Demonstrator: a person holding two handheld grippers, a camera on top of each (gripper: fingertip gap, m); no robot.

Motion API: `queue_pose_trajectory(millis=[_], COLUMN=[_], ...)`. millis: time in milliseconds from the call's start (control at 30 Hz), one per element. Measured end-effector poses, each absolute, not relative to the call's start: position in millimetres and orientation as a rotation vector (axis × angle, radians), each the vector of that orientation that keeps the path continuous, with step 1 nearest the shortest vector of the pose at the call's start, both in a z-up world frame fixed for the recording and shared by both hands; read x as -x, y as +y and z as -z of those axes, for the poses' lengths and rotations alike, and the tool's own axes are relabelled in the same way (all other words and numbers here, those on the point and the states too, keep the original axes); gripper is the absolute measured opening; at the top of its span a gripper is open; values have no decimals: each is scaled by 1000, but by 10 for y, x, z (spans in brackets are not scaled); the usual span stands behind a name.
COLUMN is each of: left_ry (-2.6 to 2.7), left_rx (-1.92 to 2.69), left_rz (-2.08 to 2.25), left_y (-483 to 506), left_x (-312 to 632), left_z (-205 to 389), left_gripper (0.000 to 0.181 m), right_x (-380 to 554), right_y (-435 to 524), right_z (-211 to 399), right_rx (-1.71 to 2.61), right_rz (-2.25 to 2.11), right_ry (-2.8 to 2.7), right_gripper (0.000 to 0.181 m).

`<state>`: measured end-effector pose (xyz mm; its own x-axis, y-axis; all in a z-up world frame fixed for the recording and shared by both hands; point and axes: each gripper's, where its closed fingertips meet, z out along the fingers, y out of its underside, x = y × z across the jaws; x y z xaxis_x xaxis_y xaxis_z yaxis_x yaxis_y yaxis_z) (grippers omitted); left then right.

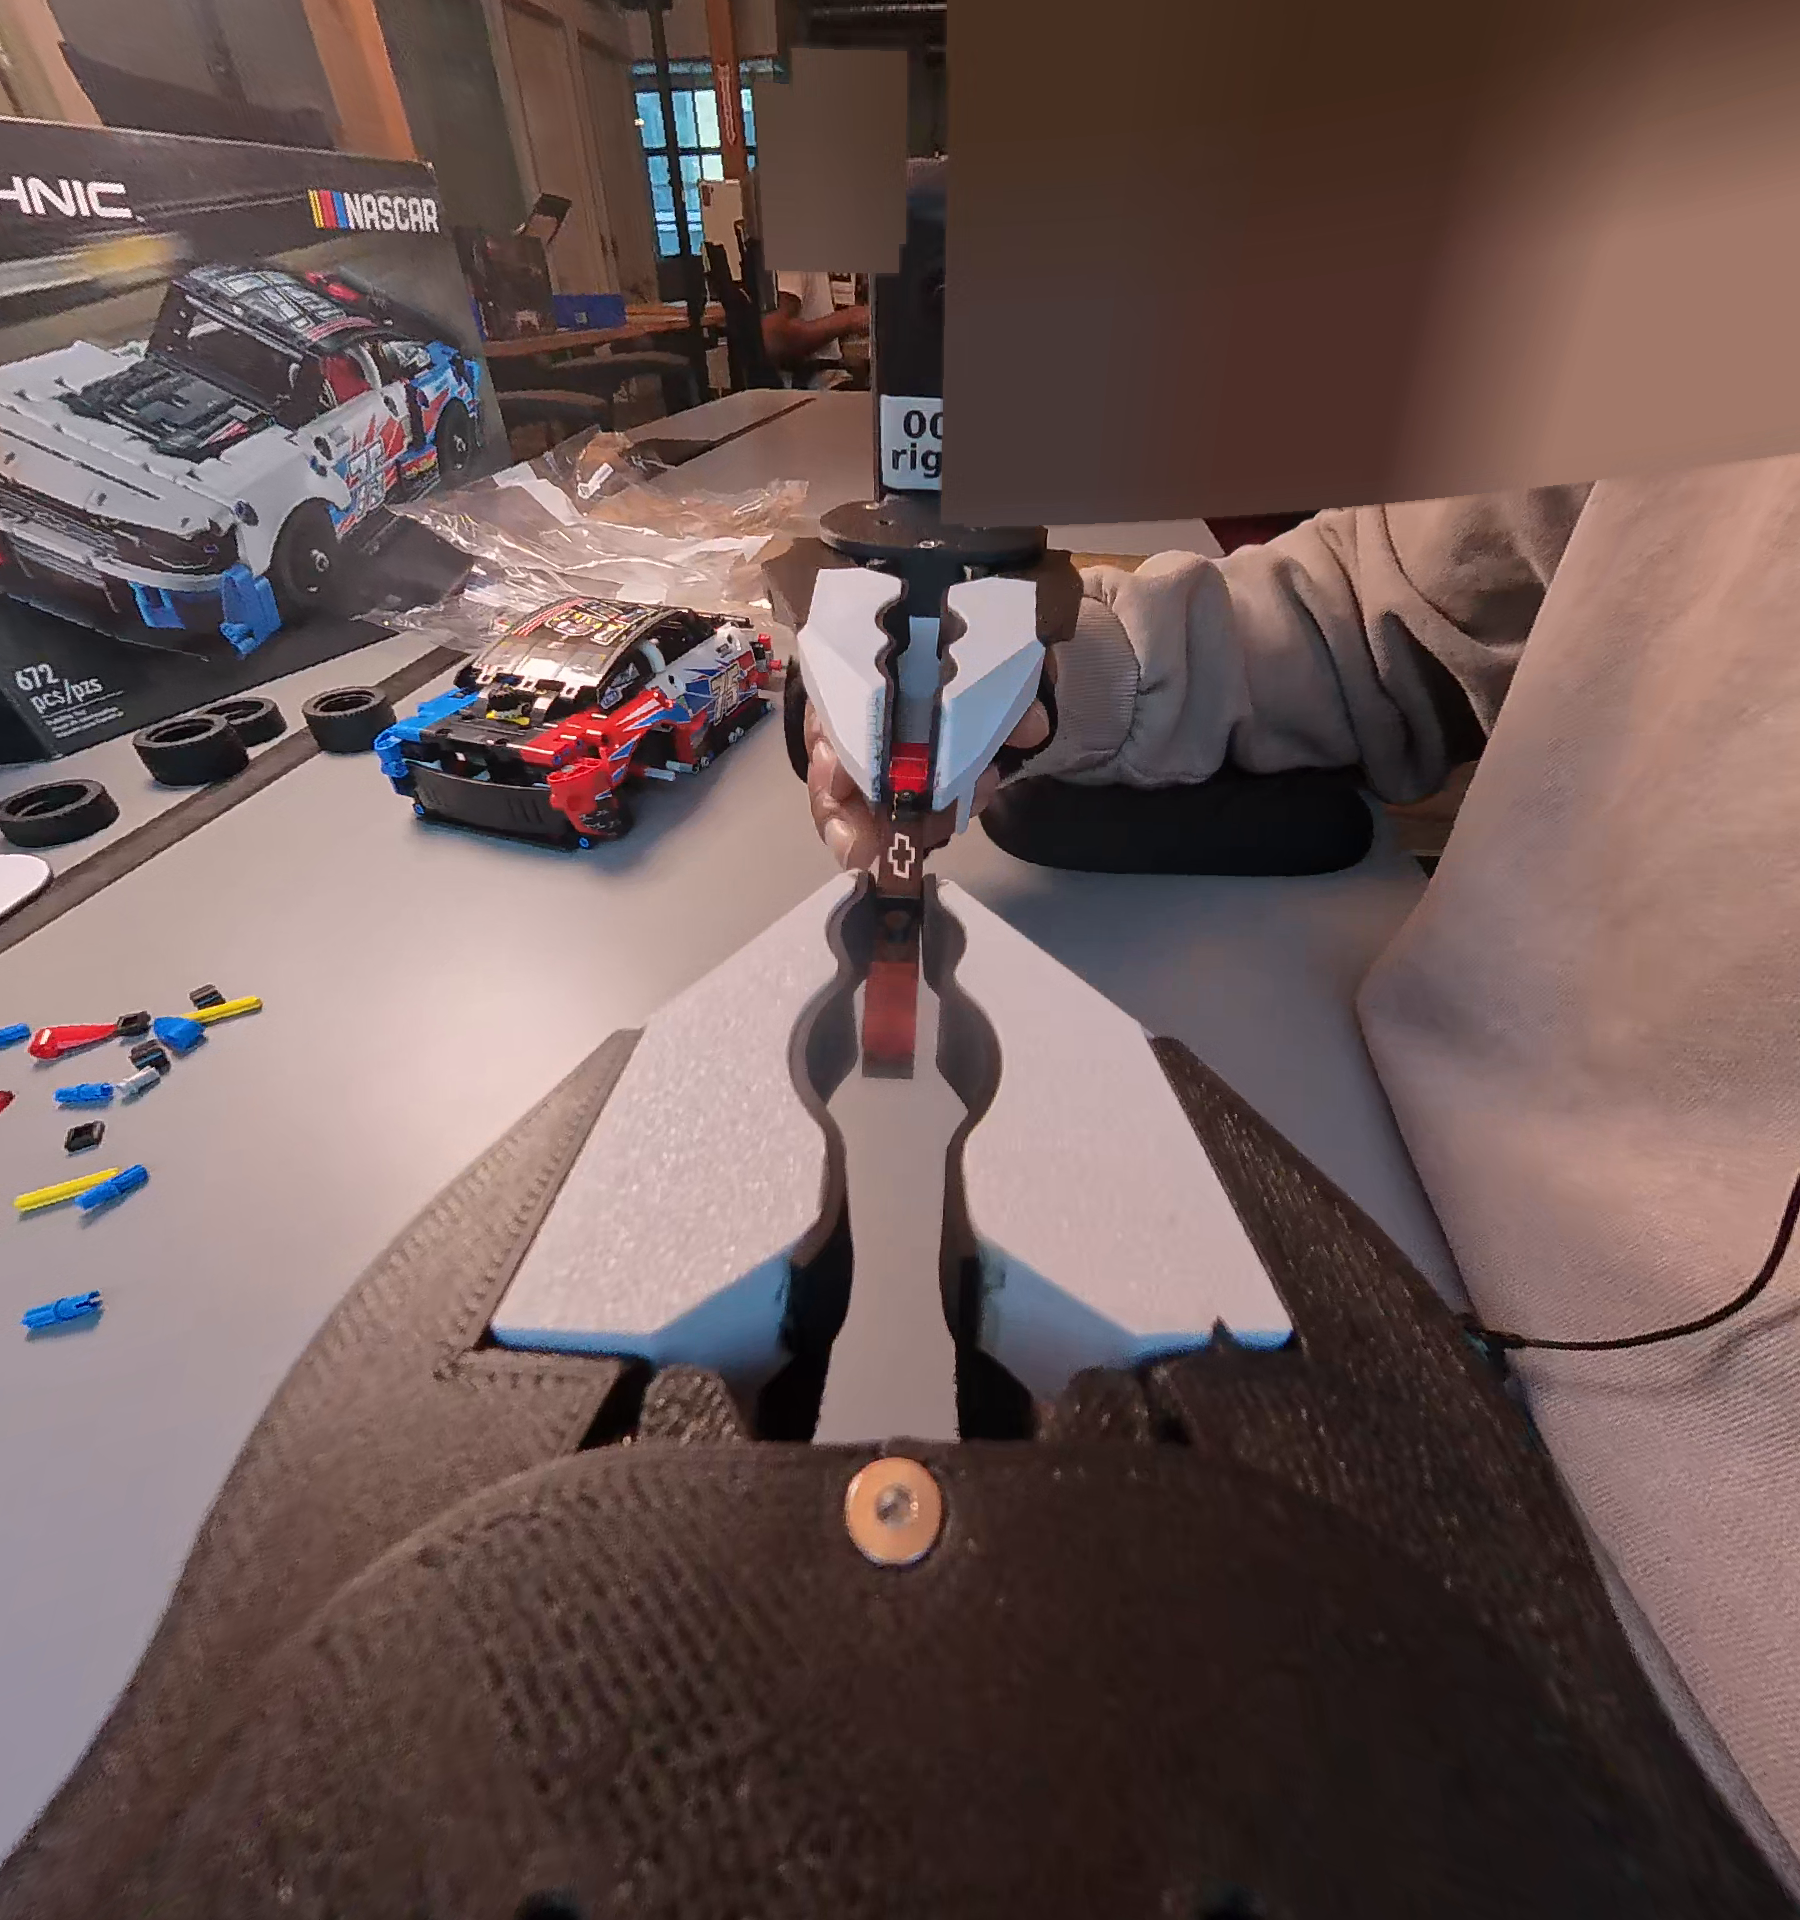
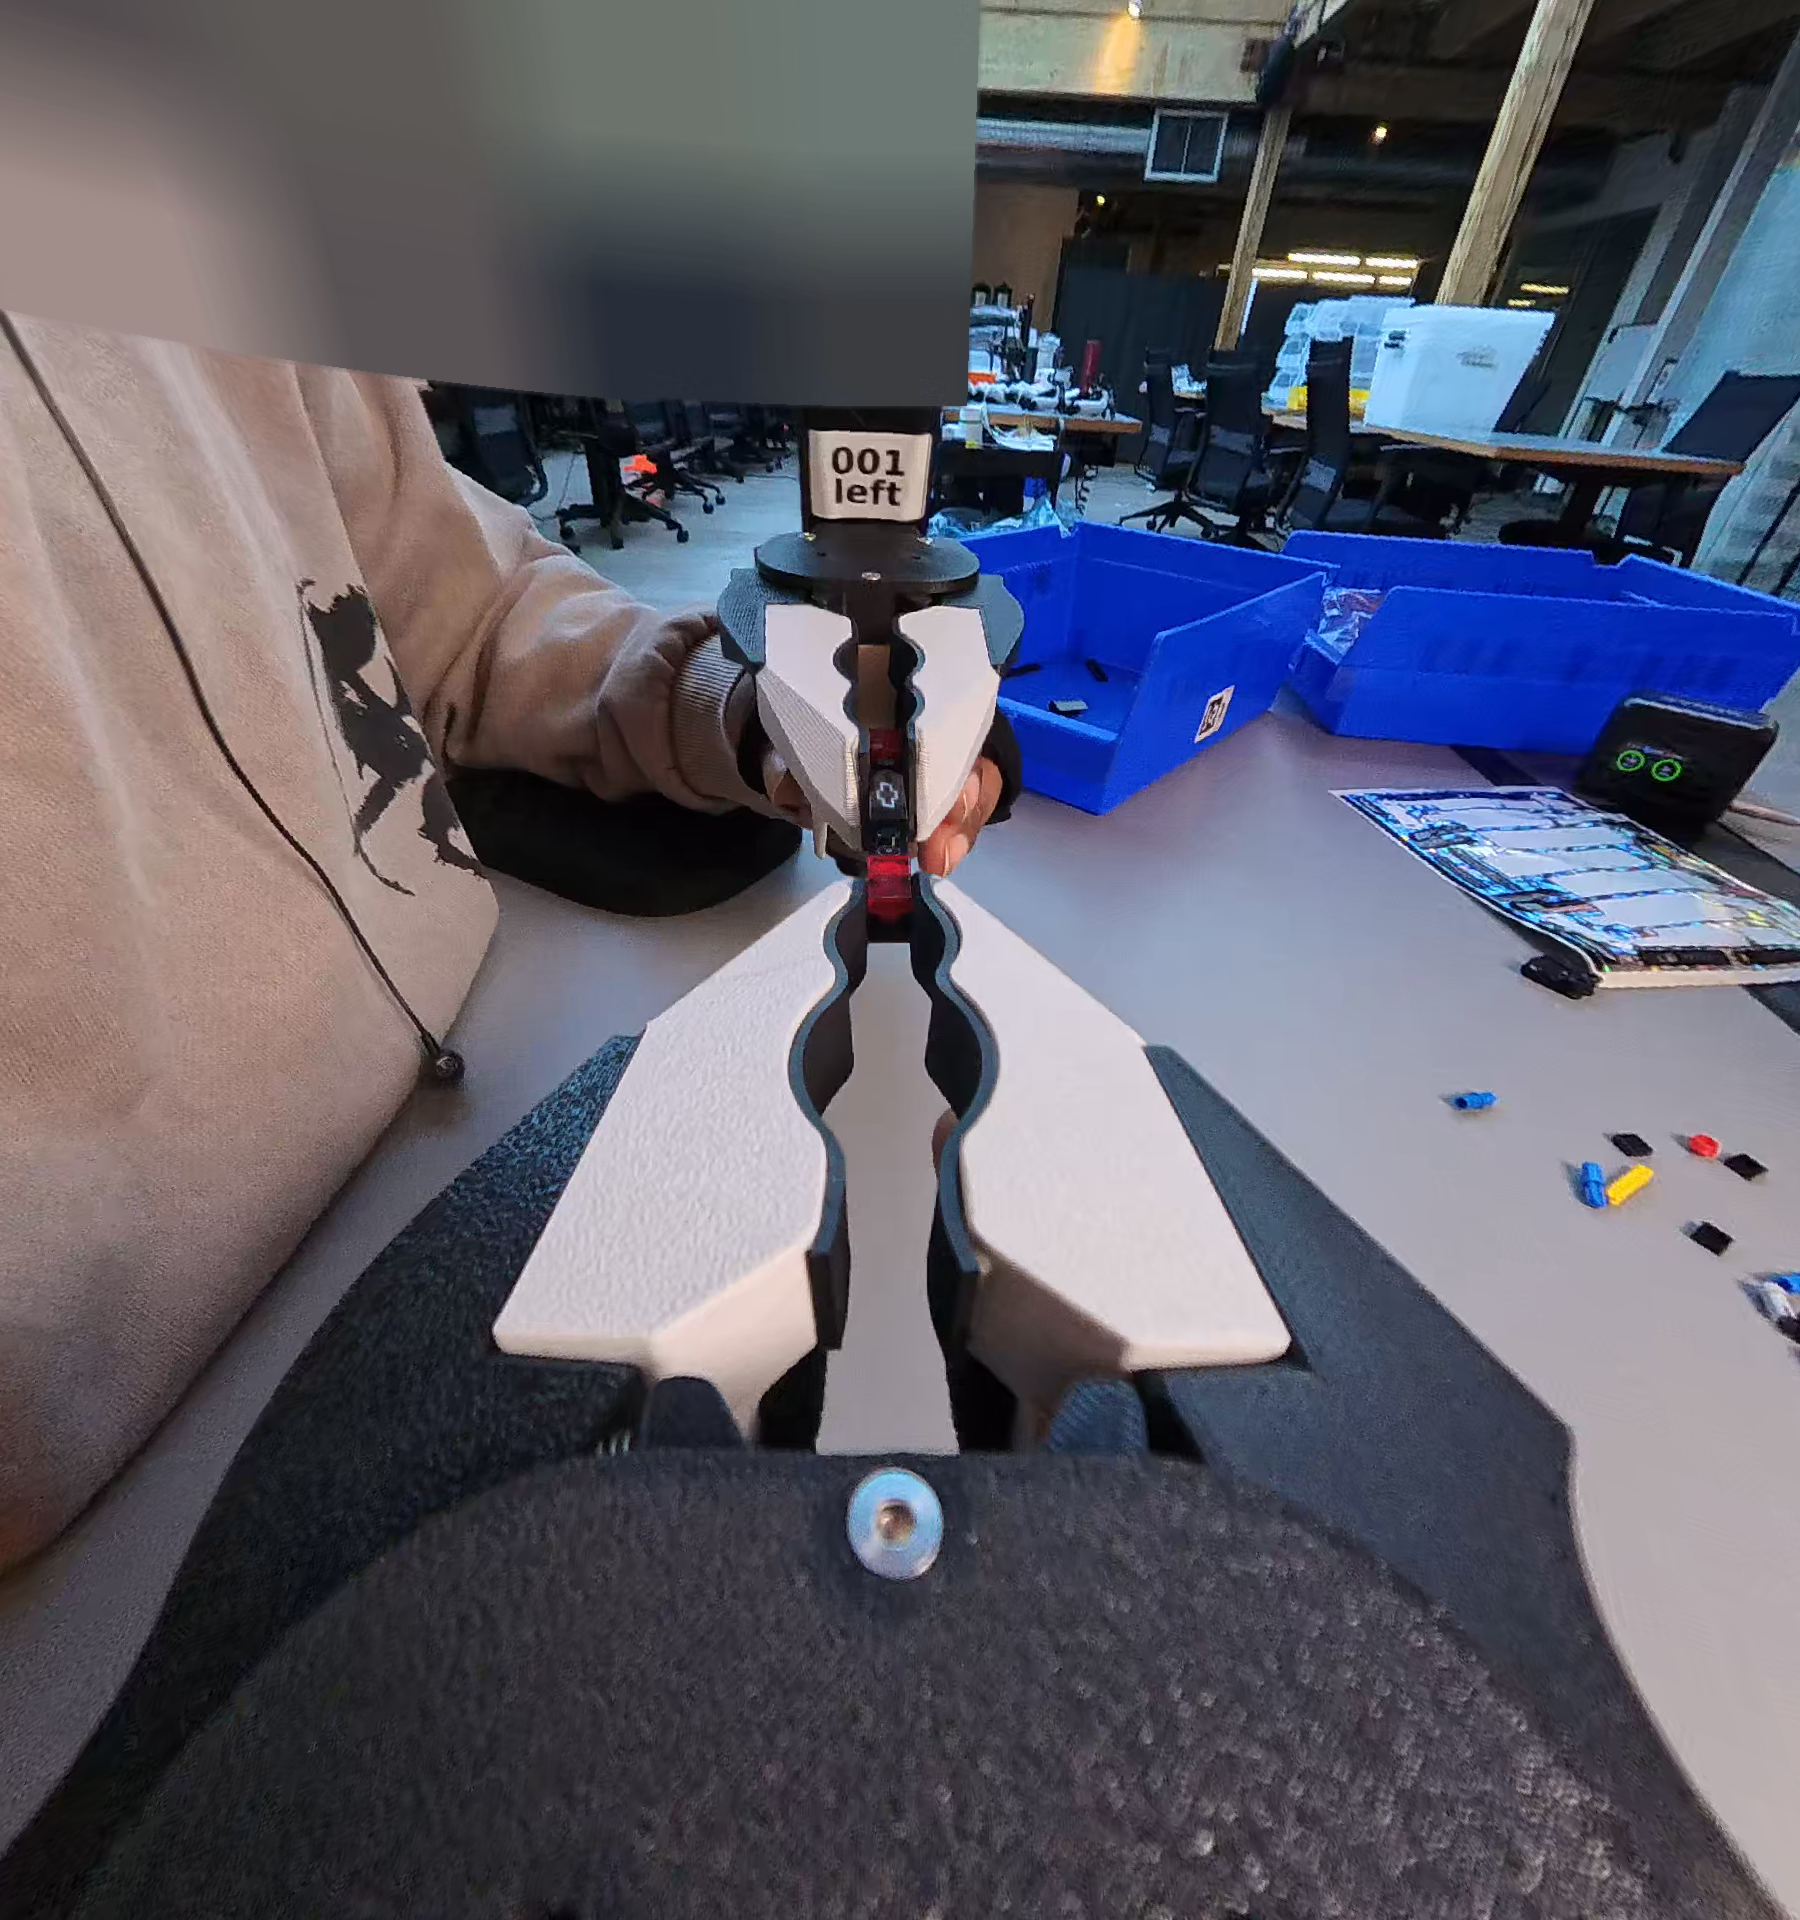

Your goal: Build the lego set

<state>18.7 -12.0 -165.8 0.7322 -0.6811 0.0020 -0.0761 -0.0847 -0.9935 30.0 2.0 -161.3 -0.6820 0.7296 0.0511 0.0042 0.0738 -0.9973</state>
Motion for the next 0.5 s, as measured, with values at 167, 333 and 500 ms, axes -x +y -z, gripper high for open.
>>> queue_pose_trajectory(millis=[167, 333, 500], left_ry=[641, 649, 723], left_rx=[1583, 1640, 1746], left_rz=[588, 548, 433], left_y=[-153, -129, -122], left_x=[-227, -174, -137], left_z=[1658, 1825, 2090], left_gripper=[6, 5, 7], right_x=[-340, -283, -271], right_y=[-11, 16, 9], right_z=[1591, 1758, 1964], right_rx=[700, 761, 742], right_rz=[-1695, -1620, -1461], right_ry=[-1794, -1856, -1939], right_gripper=[5, 5, 5])
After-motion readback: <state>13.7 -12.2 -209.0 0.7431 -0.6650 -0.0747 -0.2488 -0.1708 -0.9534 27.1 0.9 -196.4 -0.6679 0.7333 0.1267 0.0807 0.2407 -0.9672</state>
